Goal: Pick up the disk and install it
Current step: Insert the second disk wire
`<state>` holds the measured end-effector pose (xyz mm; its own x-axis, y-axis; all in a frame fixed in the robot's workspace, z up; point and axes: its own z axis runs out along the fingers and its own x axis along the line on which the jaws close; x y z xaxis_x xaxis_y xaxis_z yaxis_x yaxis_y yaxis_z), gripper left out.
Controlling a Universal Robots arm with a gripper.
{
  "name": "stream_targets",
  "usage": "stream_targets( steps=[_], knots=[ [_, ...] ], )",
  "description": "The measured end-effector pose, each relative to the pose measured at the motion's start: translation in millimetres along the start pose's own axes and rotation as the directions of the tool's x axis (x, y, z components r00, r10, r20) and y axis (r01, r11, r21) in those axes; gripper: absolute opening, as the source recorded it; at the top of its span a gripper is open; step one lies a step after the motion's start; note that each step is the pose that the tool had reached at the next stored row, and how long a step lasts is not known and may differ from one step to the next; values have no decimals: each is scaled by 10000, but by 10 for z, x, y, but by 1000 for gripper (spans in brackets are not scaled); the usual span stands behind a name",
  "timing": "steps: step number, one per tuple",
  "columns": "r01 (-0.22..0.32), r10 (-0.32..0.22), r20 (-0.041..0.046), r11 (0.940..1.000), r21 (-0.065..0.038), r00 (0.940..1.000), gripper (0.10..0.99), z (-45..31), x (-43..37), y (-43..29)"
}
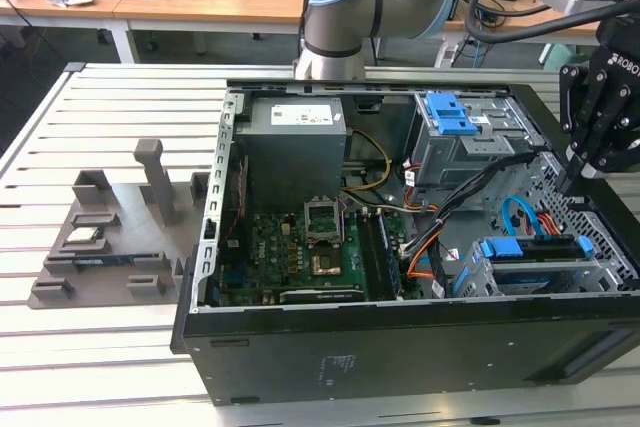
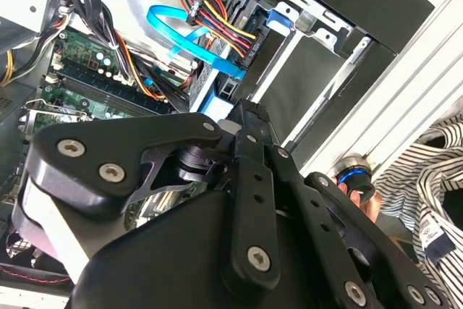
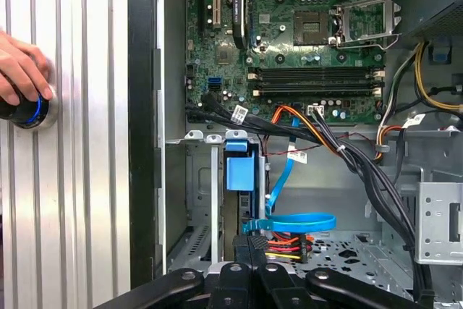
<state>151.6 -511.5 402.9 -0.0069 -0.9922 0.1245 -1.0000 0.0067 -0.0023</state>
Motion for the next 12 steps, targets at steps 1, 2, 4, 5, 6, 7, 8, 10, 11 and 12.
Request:
stream_targets(
  steps=[1,2,4,5,6,7,8,10,11,12],
  knots=[
    [0,0,0,10000,0,10000,106,0,0,0],
    [0,0,1,10000,0,10000,106,0,0,0],
    [0,0,2,10000,0,10000,106,0,0,0],
    [0,0,3,10000,0,10000,106,0,0,0],
    [0,0,4,10000,0,10000,106,0,0,0],
    [0,0,5,10000,0,10000,106,0,0,0],
    [0,0,5,10000,0,10000,106,0,0,0],
    [0,0,9,10000,0,10000,106,0,0,0],
    [0,0,9,10000,0,10000,106,0,0,0],
    [0,0,10,10000,0,10000,106,0,0,0]
  ],
)
